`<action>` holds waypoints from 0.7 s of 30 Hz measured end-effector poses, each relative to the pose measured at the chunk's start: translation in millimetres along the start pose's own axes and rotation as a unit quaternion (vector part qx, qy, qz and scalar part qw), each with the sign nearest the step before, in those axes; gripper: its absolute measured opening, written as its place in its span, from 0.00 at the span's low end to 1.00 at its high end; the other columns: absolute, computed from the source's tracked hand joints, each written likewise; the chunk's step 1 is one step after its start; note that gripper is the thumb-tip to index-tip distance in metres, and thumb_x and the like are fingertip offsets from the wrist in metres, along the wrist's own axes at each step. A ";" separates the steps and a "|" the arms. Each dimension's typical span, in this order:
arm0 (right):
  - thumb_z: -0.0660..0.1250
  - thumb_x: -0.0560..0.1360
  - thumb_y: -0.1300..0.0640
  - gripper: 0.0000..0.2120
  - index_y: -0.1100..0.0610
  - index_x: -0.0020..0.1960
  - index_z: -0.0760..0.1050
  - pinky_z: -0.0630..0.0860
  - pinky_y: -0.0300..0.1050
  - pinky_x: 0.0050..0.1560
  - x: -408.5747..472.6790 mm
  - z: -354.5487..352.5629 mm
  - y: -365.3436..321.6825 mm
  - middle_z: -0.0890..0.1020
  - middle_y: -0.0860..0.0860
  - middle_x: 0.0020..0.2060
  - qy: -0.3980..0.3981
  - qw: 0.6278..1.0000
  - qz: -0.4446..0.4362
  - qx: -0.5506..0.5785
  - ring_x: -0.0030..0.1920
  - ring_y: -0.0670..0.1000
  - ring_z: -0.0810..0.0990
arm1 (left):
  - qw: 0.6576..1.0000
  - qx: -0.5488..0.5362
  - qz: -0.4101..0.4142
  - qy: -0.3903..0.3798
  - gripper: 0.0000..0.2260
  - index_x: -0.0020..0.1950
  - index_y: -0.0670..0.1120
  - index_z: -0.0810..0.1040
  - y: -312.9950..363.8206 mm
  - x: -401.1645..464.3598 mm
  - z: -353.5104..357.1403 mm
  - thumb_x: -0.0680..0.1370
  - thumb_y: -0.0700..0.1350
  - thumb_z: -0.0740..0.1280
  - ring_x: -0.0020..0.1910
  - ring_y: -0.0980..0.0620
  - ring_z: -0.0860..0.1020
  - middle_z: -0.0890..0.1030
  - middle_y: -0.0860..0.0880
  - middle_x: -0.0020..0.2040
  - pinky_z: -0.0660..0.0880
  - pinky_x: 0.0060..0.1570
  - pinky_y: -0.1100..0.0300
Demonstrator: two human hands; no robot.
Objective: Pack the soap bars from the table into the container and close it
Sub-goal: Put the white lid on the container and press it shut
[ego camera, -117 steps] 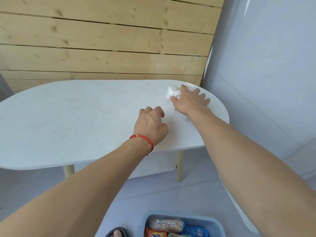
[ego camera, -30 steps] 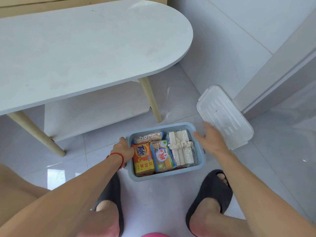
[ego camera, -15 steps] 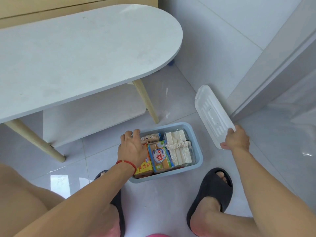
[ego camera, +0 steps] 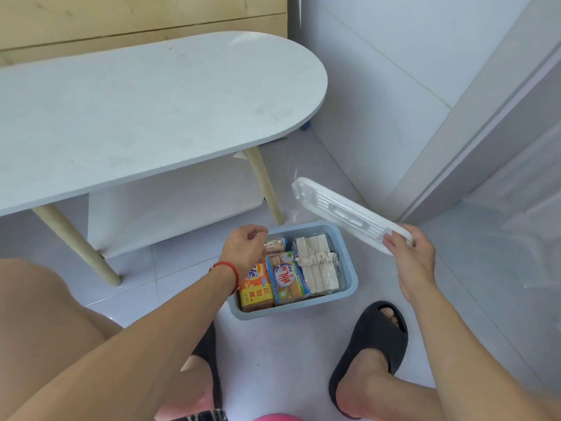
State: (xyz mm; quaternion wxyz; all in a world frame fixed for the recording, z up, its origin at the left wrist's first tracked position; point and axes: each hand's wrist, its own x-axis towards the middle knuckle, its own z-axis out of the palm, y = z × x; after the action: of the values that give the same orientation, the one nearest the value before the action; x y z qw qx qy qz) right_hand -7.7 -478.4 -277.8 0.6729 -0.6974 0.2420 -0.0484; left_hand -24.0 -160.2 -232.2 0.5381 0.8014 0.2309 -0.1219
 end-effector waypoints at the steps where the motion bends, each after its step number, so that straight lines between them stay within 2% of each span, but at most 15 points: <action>1: 0.73 0.74 0.58 0.09 0.49 0.53 0.83 0.78 0.51 0.66 -0.8 0.2 -8.8 0.84 0.55 0.55 -0.027 0.999 -0.015 0.013 0.60 0.55 0.83 | 0.996 -0.076 -0.046 -0.013 0.14 0.63 0.45 0.76 5.7 1.6 -1.4 0.81 0.49 0.62 0.48 0.47 0.83 0.81 0.44 0.56 0.82 0.44 0.56; 3: 0.73 0.73 0.62 0.09 0.51 0.51 0.85 0.75 0.50 0.67 -5.1 2.3 -28.0 0.84 0.56 0.55 -0.109 0.993 -0.034 0.042 0.62 0.56 0.82 | 0.963 -0.240 -0.121 -0.028 0.19 0.66 0.43 0.72 17.1 3.0 -11.2 0.81 0.55 0.61 0.50 0.41 0.83 0.79 0.41 0.58 0.82 0.47 0.50; 5: 0.66 0.75 0.71 0.14 0.56 0.49 0.86 0.73 0.51 0.68 -12.2 3.5 -43.8 0.85 0.57 0.54 -0.189 0.980 -0.018 0.062 0.62 0.57 0.80 | 0.911 -0.382 -0.153 -0.027 0.22 0.66 0.44 0.69 23.0 10.0 -25.8 0.81 0.59 0.59 0.53 0.37 0.82 0.78 0.38 0.59 0.82 0.47 0.47; 6: 0.61 0.74 0.74 0.18 0.58 0.47 0.86 0.73 0.51 0.67 -16.7 4.0 -47.6 0.85 0.57 0.53 -0.222 0.972 0.000 0.073 0.62 0.56 0.80 | 0.893 -0.419 -0.165 -0.020 0.24 0.65 0.44 0.68 23.2 14.1 -34.3 0.80 0.61 0.59 0.53 0.37 0.82 0.78 0.37 0.58 0.81 0.45 0.48; 7: 0.57 0.73 0.73 0.20 0.60 0.45 0.87 0.73 0.51 0.66 -22.0 5.2 -51.2 0.85 0.57 0.52 -0.253 0.964 0.019 0.079 0.61 0.56 0.80 | 0.890 -0.422 -0.175 -0.014 0.24 0.64 0.43 0.68 21.6 18.2 -42.1 0.79 0.62 0.60 0.51 0.38 0.83 0.79 0.37 0.56 0.80 0.42 0.49; 8: 0.55 0.72 0.70 0.20 0.62 0.44 0.87 0.72 0.50 0.63 -25.6 7.8 -51.2 0.85 0.57 0.52 -0.271 0.959 0.036 0.081 0.60 0.55 0.80 | 0.907 -0.383 -0.172 -0.009 0.23 0.63 0.43 0.70 17.0 22.1 -49.1 0.79 0.60 0.63 0.47 0.41 0.83 0.80 0.38 0.54 0.79 0.39 0.51; 10: 0.55 0.75 0.65 0.18 0.63 0.45 0.85 0.73 0.49 0.59 -30.3 17.7 -47.1 0.86 0.56 0.53 -0.277 0.956 0.067 0.066 0.59 0.56 0.80 | 0.969 -0.200 -0.145 -0.005 0.19 0.65 0.41 0.72 2.2 22.8 -56.9 0.77 0.49 0.68 0.33 0.46 0.78 0.80 0.37 0.45 0.75 0.30 0.57; 12: 0.62 0.78 0.61 0.12 0.59 0.50 0.85 0.72 0.47 0.57 -29.6 30.7 -36.2 0.85 0.51 0.57 -0.235 0.969 0.063 -0.028 0.62 0.55 0.80 | 0.992 -0.037 -0.121 -0.017 0.24 0.72 0.43 0.68 -21.3 14.9 -54.3 0.76 0.41 0.68 0.26 0.47 0.75 0.80 0.39 0.36 0.72 0.26 0.59; 13: 0.65 0.79 0.59 0.10 0.55 0.55 0.84 0.71 0.46 0.58 -30.6 36.9 -28.3 0.83 0.49 0.60 -0.207 0.973 0.039 -0.095 0.64 0.53 0.78 | 0.992 -0.002 -0.120 -0.030 0.26 0.74 0.44 0.65 -33.6 6.8 -50.7 0.76 0.41 0.67 0.27 0.47 0.76 0.80 0.40 0.36 0.72 0.26 0.59; 15: 0.66 0.81 0.59 0.15 0.50 0.66 0.78 0.67 0.42 0.62 -34.8 47.8 -13.3 0.75 0.47 0.65 -0.158 0.964 -0.033 -0.212 0.66 0.50 0.74 | 0.993 0.072 -0.096 -0.018 0.27 0.74 0.48 0.64 -55.7 -9.3 -42.7 0.75 0.48 0.66 0.33 0.46 0.80 0.83 0.41 0.45 0.77 0.31 0.57; 17: 0.65 0.81 0.56 0.21 0.50 0.74 0.69 0.67 0.43 0.62 -39.8 52.7 -0.7 0.67 0.49 0.66 -0.126 0.934 -0.083 -0.323 0.64 0.51 0.73 | 0.984 0.170 -0.058 -0.005 0.30 0.73 0.50 0.63 -74.6 -20.2 -38.1 0.73 0.55 0.65 0.43 0.43 0.81 0.82 0.42 0.53 0.81 0.43 0.52; 19: 0.63 0.82 0.52 0.25 0.50 0.78 0.65 0.71 0.48 0.63 -41.0 54.6 11.5 0.69 0.53 0.67 -0.144 0.896 -0.085 -0.412 0.65 0.54 0.73 | 0.969 0.241 -0.055 -0.005 0.32 0.74 0.48 0.60 -83.5 -22.4 -38.0 0.73 0.55 0.65 0.48 0.41 0.80 0.80 0.42 0.54 0.79 0.49 0.51; 21: 0.61 0.83 0.51 0.25 0.49 0.79 0.64 0.73 0.55 0.65 -39.5 54.5 22.3 0.73 0.56 0.66 -0.159 0.867 -0.088 -0.463 0.66 0.58 0.73 | 0.949 0.308 -0.056 -0.028 0.33 0.74 0.47 0.58 -91.9 -21.1 -37.0 0.73 0.54 0.66 0.46 0.42 0.78 0.79 0.44 0.51 0.78 0.48 0.52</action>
State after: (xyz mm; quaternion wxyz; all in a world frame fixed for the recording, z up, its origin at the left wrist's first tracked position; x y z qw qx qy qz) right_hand -27.1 -412.1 -293.9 0.2947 -0.9456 0.0644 0.1215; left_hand -90.3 -102.3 -282.4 0.2634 0.9104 0.2112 -0.2393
